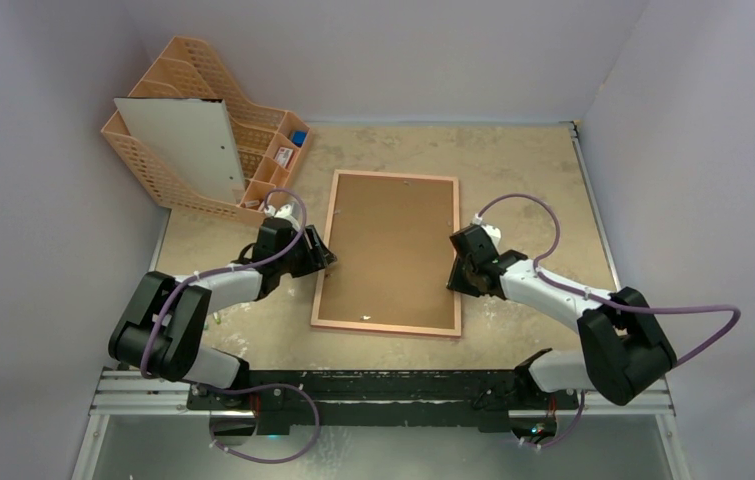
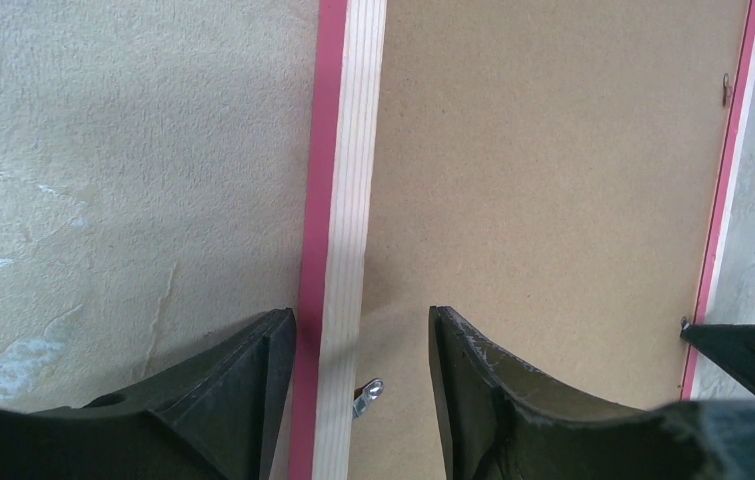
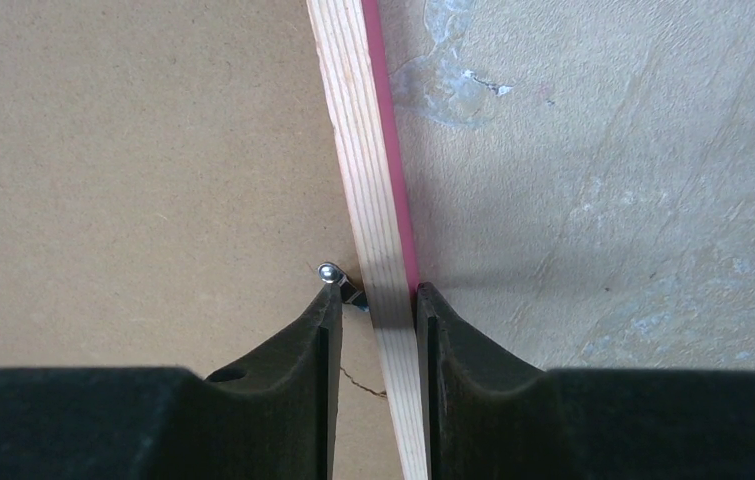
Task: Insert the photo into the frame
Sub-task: Install the photo frame at the center of the board, then adjust the photo frame at the center of the board.
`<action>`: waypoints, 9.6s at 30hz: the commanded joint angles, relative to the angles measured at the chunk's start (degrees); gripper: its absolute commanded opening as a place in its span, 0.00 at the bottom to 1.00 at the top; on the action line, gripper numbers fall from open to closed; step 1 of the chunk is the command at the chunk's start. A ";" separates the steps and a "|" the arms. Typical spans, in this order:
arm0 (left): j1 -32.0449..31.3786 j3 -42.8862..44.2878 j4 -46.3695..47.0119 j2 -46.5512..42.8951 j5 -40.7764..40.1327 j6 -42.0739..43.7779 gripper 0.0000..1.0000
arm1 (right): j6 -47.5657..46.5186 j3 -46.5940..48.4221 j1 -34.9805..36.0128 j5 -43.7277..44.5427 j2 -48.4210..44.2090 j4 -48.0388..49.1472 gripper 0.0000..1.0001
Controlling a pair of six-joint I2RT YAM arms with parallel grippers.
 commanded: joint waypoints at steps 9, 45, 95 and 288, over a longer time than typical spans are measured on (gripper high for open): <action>0.00 -1.26 -6.29 -0.33 -4.82 2.79 0.55 | -7.53 8.30 0.39 5.49 2.34 -6.20 0.50; -0.07 2.64 -4.48 1.10 -0.62 3.47 0.64 | -5.86 17.21 11.13 6.28 8.90 -15.28 0.45; -0.01 -2.18 -5.69 -4.98 -3.28 2.30 0.64 | -20.32 27.89 -8.99 7.75 28.76 8.29 0.50; -12.06 17.27 -14.67 1.70 -1.94 -2.35 0.66 | -3.46 3.68 -26.06 -25.88 21.57 31.34 0.58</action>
